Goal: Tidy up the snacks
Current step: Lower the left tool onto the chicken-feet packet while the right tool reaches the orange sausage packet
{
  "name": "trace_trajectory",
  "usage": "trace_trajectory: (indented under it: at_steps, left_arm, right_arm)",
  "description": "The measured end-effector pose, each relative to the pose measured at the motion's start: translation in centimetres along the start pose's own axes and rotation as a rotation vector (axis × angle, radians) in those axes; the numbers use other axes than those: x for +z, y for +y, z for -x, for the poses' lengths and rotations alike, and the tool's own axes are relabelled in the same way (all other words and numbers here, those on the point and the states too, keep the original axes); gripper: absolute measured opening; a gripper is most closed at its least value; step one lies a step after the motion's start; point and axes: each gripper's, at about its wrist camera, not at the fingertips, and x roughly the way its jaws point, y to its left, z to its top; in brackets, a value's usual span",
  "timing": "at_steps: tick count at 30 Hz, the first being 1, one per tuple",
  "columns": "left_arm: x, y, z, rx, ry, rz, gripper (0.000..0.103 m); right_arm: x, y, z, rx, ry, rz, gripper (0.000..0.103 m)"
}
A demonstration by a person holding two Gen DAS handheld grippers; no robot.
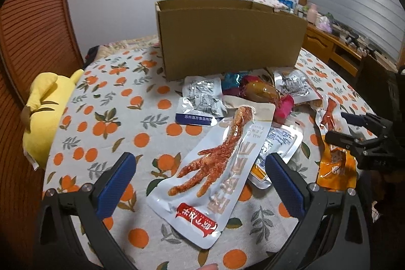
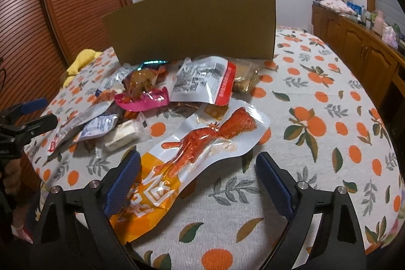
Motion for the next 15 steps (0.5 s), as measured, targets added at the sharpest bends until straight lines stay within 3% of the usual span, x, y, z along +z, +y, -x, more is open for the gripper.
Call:
trace_trajectory:
  at_steps: [15]
  left_arm:
    - [1.1, -0.2, -4.1, -0.107, 0.142, -0.048, 0.097]
  right_arm:
    - [1.2, 0.1, -1.4, -0.041, 0.021, 0.051, 0.085]
